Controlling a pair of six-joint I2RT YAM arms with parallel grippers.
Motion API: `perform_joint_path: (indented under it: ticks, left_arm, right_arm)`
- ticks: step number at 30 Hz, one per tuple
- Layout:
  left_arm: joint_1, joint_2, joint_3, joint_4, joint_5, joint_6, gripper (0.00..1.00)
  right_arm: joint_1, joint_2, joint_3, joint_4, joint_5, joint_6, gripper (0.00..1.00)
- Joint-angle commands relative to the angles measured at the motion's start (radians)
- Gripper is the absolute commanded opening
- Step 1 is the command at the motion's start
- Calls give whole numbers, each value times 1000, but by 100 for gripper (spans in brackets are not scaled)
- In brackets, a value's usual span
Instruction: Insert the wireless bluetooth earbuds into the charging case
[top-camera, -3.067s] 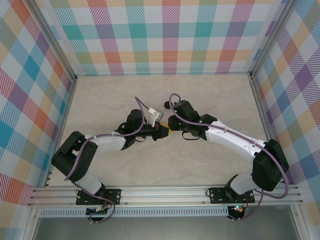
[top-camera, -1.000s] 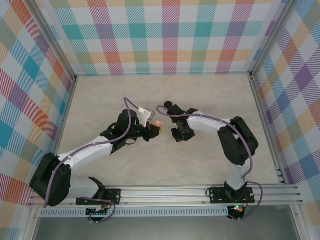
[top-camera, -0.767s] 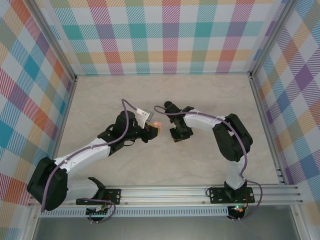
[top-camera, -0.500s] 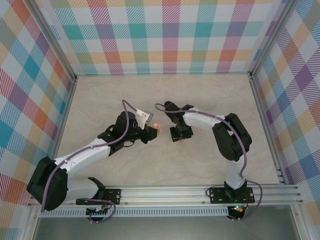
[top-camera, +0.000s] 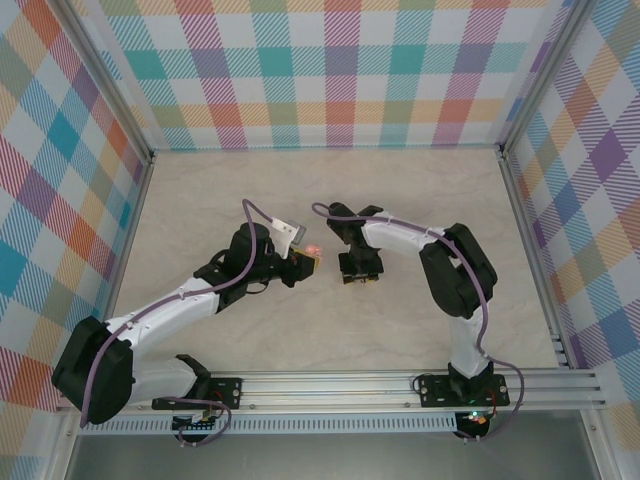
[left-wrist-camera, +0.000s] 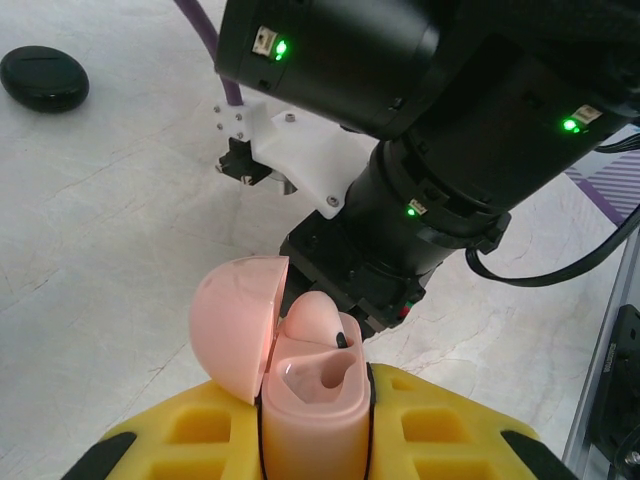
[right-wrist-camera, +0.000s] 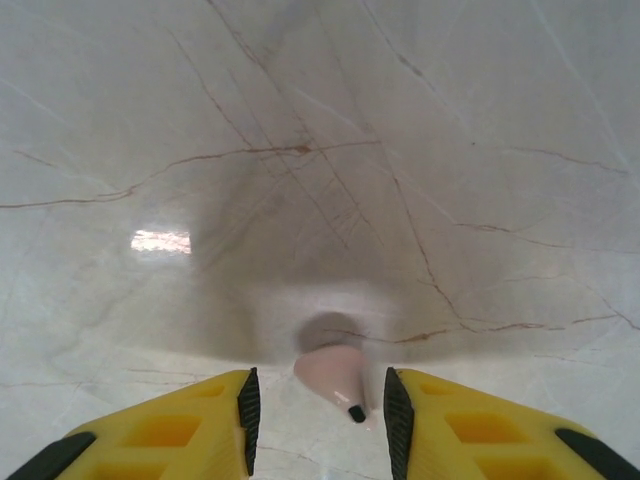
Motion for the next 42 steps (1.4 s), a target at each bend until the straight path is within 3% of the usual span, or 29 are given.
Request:
perform_joint_path:
  ticks: [1, 15, 29, 35, 42]
  left_arm:
    - [-5, -25, -7, -5, 7, 11, 10]
    - [-5, -18, -2, -2, 21, 11, 10]
    - [-5, -4, 9, -1, 36, 10, 9]
    - [-4, 33, -3, 27, 33, 0, 9]
    - [-4, 124, -53, 177, 50, -15, 9]
  right_arm:
    - [-7, 30, 40, -52, -6, 23, 40]
    - [-12, 69, 55, -37, 9, 47, 36]
    - [-24, 82, 41, -24, 47, 48, 25]
    - [-24, -3, -9, 46, 73, 16, 23]
    - [-24, -178, -118, 191, 42, -2, 21]
